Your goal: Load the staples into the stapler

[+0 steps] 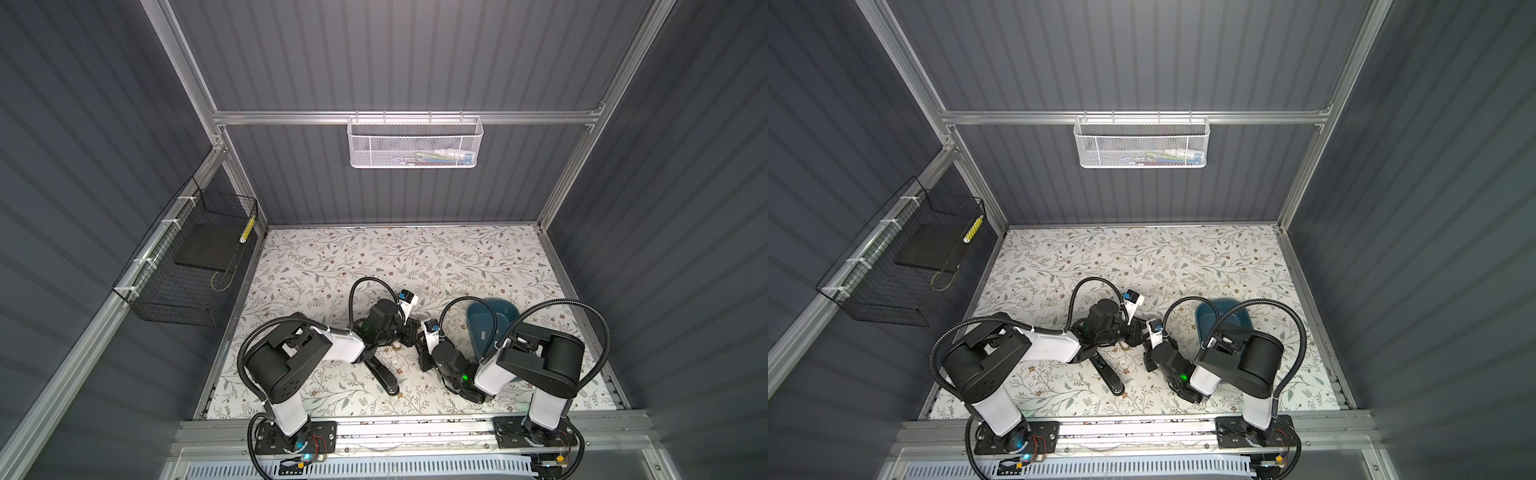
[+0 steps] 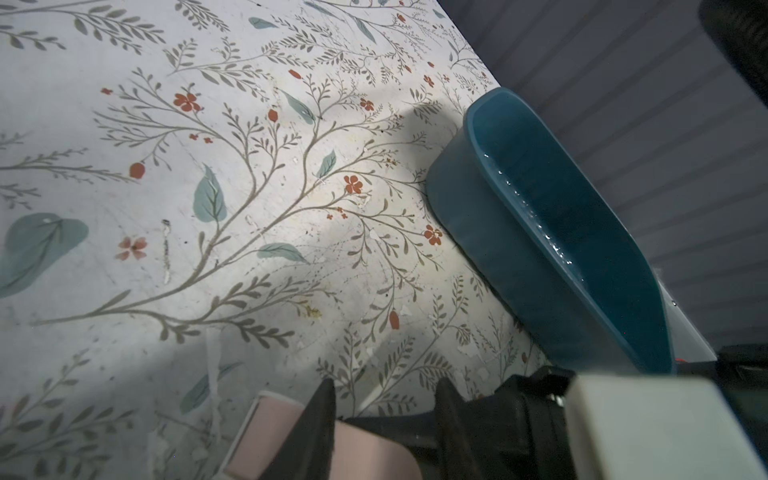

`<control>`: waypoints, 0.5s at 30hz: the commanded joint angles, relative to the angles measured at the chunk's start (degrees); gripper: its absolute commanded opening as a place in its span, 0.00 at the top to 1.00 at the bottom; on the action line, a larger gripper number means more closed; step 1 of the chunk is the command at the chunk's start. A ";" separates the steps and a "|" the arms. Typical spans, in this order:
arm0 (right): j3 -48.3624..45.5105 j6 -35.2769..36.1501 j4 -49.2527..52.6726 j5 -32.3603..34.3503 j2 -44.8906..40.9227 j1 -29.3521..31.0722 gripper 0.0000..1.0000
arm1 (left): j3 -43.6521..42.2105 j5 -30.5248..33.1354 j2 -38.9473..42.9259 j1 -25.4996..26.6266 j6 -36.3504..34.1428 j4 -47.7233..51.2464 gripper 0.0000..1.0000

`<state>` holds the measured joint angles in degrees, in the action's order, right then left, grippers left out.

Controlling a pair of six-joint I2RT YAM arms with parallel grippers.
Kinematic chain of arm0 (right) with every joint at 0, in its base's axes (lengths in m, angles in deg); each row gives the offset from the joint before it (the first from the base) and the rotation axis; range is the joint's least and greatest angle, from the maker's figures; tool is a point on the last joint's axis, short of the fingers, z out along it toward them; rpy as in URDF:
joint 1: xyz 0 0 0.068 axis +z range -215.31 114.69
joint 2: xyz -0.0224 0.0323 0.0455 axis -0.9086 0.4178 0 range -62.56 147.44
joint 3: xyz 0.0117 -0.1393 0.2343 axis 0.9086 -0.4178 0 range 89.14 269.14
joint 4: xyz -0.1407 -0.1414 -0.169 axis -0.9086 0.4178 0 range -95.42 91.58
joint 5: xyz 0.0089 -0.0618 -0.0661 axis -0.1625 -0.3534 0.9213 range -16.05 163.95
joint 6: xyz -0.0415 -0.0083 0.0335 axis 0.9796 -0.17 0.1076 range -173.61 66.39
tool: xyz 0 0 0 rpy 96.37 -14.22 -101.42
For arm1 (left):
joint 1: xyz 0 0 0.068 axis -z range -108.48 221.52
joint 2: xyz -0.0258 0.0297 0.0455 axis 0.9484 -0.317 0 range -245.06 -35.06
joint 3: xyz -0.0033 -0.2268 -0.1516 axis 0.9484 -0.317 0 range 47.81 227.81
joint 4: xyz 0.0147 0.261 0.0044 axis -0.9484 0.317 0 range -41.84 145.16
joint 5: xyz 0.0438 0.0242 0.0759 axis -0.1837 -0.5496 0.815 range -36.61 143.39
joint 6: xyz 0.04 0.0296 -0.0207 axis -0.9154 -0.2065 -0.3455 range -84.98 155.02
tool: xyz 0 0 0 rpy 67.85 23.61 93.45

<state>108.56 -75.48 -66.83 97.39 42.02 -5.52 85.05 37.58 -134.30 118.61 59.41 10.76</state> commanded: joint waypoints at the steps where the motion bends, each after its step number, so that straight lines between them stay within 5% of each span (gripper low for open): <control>1: -1.38 -0.81 6.16 -1.97 0.85 0.59 0.80 | -2.23 1.63 0.09 1.72 -0.27 1.27 0.57; 9: -6.50 -0.14 3.28 -2.73 -7.08 0.54 0.59 | -2.93 2.54 -1.96 1.77 0.98 -0.67 0.62; 15: -9.33 0.08 6.17 -1.99 -15.61 0.58 0.56 | -3.48 3.92 -1.84 2.00 0.97 -0.58 0.68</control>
<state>99.93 -75.63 -62.72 94.94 28.88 -5.14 83.12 40.77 -134.74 119.92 59.91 7.41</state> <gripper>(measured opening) 0.436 0.322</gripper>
